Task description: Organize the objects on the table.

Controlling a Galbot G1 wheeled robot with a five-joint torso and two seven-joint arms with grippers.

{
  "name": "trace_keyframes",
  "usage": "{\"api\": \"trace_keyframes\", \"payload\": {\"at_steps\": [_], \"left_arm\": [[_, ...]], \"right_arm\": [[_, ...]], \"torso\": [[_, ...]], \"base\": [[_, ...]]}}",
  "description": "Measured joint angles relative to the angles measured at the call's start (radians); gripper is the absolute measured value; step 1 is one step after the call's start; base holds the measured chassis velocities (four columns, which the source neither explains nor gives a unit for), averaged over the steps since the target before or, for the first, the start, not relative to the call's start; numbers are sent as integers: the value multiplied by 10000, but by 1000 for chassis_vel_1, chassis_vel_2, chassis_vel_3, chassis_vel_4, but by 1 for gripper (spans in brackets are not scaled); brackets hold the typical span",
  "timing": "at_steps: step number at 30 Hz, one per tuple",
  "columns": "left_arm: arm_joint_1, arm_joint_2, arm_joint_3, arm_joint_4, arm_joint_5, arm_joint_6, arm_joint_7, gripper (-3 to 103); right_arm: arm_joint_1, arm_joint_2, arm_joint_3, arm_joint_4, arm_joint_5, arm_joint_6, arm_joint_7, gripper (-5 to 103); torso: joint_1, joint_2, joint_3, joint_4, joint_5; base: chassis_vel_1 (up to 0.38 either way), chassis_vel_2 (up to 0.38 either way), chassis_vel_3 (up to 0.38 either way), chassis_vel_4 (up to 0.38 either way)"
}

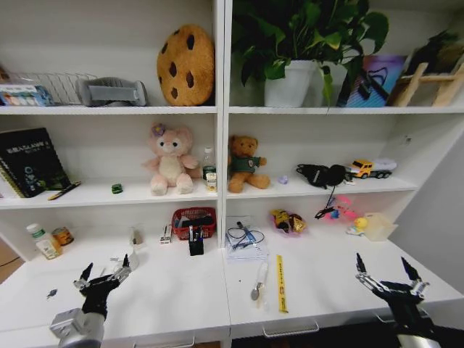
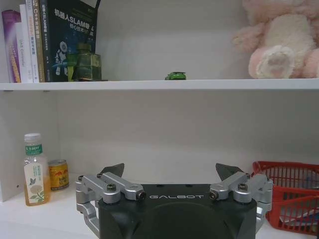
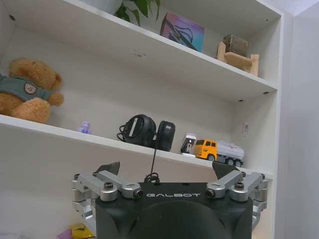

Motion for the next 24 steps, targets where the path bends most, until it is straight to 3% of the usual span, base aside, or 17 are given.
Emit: {"api": "trace_keyframes", "payload": {"at_steps": [24], "left_arm": [[0, 0, 0, 0, -4, 2, -3, 100]], "right_arm": [[4, 0, -6, -3, 6, -4, -2, 100]], "torso": [[1, -1, 1, 2, 1]], "base": [[198, 204, -201, -198]]}}
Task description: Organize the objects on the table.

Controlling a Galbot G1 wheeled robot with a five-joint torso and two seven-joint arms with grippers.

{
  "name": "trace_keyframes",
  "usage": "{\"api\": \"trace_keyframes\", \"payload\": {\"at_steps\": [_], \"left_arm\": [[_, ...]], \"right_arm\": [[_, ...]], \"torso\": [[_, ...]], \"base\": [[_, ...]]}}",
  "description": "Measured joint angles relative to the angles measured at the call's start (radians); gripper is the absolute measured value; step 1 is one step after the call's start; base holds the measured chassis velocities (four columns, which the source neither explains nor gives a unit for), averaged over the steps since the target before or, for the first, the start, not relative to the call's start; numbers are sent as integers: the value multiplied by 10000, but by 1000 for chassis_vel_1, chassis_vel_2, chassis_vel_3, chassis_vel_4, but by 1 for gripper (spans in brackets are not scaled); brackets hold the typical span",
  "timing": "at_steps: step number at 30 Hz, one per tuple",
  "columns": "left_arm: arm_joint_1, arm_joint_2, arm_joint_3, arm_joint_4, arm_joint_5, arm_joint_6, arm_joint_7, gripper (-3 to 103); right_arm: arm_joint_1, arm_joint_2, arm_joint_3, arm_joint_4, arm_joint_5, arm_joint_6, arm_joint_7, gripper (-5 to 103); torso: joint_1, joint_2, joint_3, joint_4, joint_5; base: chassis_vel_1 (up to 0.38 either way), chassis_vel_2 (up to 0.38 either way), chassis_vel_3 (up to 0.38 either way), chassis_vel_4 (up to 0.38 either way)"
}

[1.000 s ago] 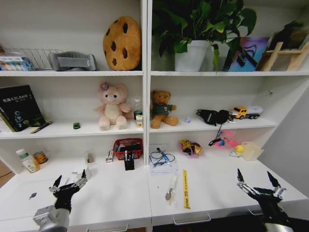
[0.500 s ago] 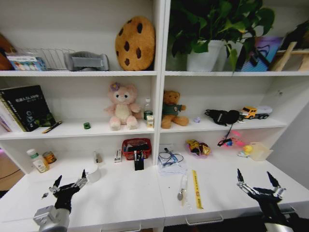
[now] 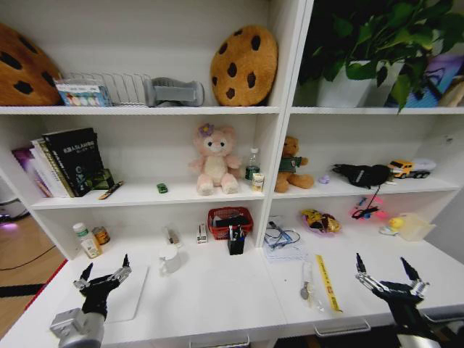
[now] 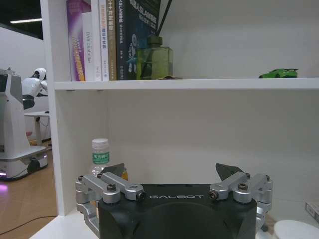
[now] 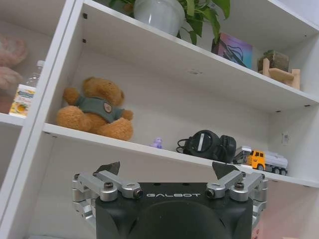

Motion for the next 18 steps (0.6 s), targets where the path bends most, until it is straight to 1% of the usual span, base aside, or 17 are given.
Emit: {"api": "trace_keyframes", "payload": {"at_steps": [4, 7, 8, 10, 12, 13, 18], "left_arm": [[0, 0, 0, 0, 0, -1, 0, 100], [0, 0, 0, 0, 0, -2, 0, 100], [0, 0, 1, 0, -1, -1, 0, 100], [0, 0, 0, -1, 0, -3, -1, 100], [0, 0, 0, 0, 0, -2, -1, 100], [0, 0, 0, 0, 0, -2, -1, 100], [0, 0, 1, -1, -1, -3, -1, 100]], "right_arm": [[0, 0, 0, 0, 0, 0, 0, 100], [0, 0, 0, 0, 0, 0, 0, 100], [1, -1, 0, 0, 0, -1, 0, 100], [0, -1, -1, -1, 0, -1, 0, 100], [0, -2, 1, -1, 0, -1, 0, 100], [1, -1, 0, -1, 0, -1, 0, 100], [1, -1, 0, -1, 0, 0, 0, 100]], "torso": [[-1, 1, -1, -4, -4], [-1, 1, -1, -3, 0], [0, 0, 0, 1, -2], [-2, 1, -2, -2, 3], [0, 0, 0, 1, -3], [0, 0, 0, -3, -3], [-2, 1, -2, -4, -1]], "base": [[191, 195, -197, -208], [219, 210, -205, -198], [225, 230, -223, -190], [218, 230, -207, -190], [205, 210, -191, -191], [205, 210, -200, -180], [188, 191, -201, -203]]}}
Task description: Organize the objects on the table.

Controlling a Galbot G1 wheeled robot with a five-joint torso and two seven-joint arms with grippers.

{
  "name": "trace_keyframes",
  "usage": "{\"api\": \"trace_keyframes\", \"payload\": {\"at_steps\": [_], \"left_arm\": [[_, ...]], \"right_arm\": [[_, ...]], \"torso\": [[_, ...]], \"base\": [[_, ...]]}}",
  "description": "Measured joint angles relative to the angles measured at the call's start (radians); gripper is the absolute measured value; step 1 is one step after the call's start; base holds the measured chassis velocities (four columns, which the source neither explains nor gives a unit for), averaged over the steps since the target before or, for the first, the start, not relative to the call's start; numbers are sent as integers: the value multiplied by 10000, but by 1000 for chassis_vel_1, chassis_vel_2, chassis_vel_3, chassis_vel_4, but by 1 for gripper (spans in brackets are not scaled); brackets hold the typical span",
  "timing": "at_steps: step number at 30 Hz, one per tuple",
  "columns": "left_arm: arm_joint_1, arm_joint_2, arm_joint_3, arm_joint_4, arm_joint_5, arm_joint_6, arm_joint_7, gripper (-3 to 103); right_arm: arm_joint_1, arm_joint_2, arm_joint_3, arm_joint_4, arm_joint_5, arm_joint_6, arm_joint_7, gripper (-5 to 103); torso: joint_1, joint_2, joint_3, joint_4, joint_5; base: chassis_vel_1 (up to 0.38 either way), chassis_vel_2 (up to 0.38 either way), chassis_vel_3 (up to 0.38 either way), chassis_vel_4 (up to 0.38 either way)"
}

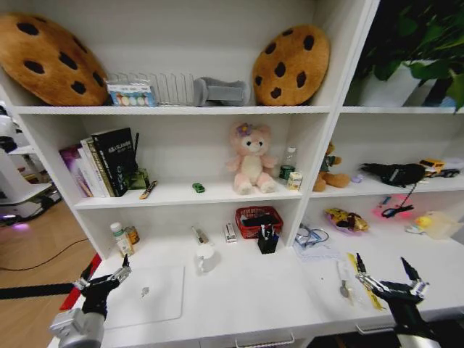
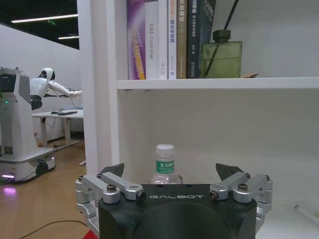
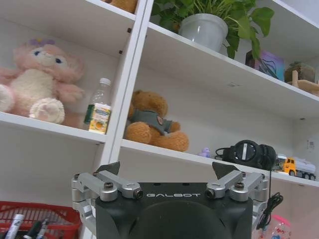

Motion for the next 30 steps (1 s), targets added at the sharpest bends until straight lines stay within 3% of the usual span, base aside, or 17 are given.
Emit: {"api": "trace_keyframes", "payload": {"at_steps": [9, 11, 30], "left_arm": [[-1, 1, -2, 1, 0, 0, 0, 100], [0, 0, -2, 0, 0, 0, 0, 100], [-1, -2, 0, 0, 0, 0, 0, 100]], "right_arm": [[0, 0, -1, 0, 0, 0, -1, 100], [0, 1, -1, 1, 0, 0, -1, 100], [1, 0, -1, 0, 0, 0, -1, 100]], "torso": [[1, 1, 0, -1, -10], [1, 0, 0, 3, 2], [3, -2, 2, 1, 0]], "base": [[159, 153, -158, -163], [72, 18, -79, -43], [32, -45, -40, 48]]}}
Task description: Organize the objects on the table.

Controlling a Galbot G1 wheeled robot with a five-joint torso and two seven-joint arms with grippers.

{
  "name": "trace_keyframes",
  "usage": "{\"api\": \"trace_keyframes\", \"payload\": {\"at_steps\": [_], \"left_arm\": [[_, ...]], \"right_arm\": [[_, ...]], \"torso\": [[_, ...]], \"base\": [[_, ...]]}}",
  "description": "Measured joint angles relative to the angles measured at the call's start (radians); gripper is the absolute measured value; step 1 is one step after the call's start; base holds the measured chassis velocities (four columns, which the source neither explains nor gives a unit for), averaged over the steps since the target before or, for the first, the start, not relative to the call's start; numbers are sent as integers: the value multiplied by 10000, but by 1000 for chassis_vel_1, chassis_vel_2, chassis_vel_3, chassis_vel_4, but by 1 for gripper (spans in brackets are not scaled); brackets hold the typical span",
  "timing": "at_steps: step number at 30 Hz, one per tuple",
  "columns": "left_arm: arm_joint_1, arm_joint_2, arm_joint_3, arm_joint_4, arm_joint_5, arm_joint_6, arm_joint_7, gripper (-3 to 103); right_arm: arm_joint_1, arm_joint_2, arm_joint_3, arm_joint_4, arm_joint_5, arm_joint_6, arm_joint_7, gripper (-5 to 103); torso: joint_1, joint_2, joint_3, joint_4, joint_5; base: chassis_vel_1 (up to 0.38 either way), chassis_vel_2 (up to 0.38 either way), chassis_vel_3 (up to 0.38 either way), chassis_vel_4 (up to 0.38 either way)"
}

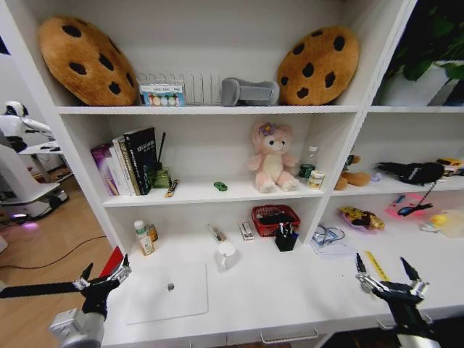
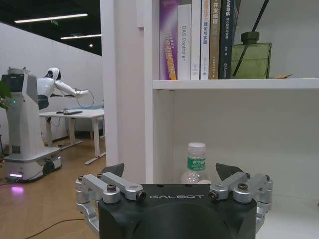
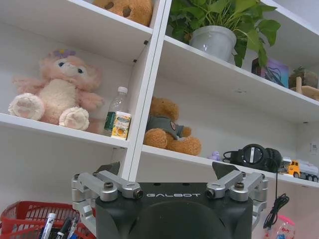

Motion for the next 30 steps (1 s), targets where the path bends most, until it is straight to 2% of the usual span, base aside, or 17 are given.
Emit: {"api": "trace_keyframes", "payload": {"at_steps": [14, 18, 19, 20, 24, 25, 27, 28, 29, 30], "left_arm": [[0, 0, -2, 0, 0, 0, 1, 100], [0, 0, -1, 0, 0, -1, 2, 100], [1, 0, -1, 1, 0, 0, 1, 100], [1, 0, -1, 1, 0, 0, 1, 100], [2, 1, 0, 0, 0, 0, 10, 100], [1, 0, 0, 0, 1, 0, 8, 100], [4, 0, 0, 1, 0, 0, 1, 100], [3, 0, 0, 0, 1, -1, 2, 100], [3, 0, -1, -1, 0, -1, 5, 100], [5, -1, -1, 0, 1, -1, -3, 100]], "right_arm": [[0, 0, 1, 0, 0, 0, 0, 100], [0, -1, 0, 0, 0, 0, 0, 100], [0, -1, 1, 0, 0, 0, 0, 100], [0, -1, 1, 0, 0, 0, 0, 100], [-1, 0, 0, -1, 0, -1, 0, 100], [0, 0, 0, 0, 0, 0, 1, 100], [-3, -1, 1, 1, 0, 0, 0, 100], [-2, -1, 0, 0, 0, -1, 1, 100], [-4, -1, 1, -1, 0, 0, 1, 100], [-3, 0, 1, 0, -1, 0, 1, 100]], "torso": [[-4, 3, -3, -1, -5], [0, 0, 0, -1, 7], [-5, 3, -3, 1, -11], [-5, 3, -3, 1, -11], [-2, 2, 0, -2, 9], [-5, 4, -3, -1, -6], [-7, 6, -5, 2, -13], [-6, 4, -2, 1, 7], [-9, 5, -4, -4, 7], [-13, 10, -7, 7, -7]], "base": [[241, -236, -245, 243], [322, -322, -353, 325], [359, -341, -364, 347], [359, -341, -364, 347], [389, -363, -368, 362], [362, -380, -344, 349], [346, -372, -344, 357], [346, -332, -342, 357], [325, -305, -273, 303], [228, -305, -222, 229]]}}
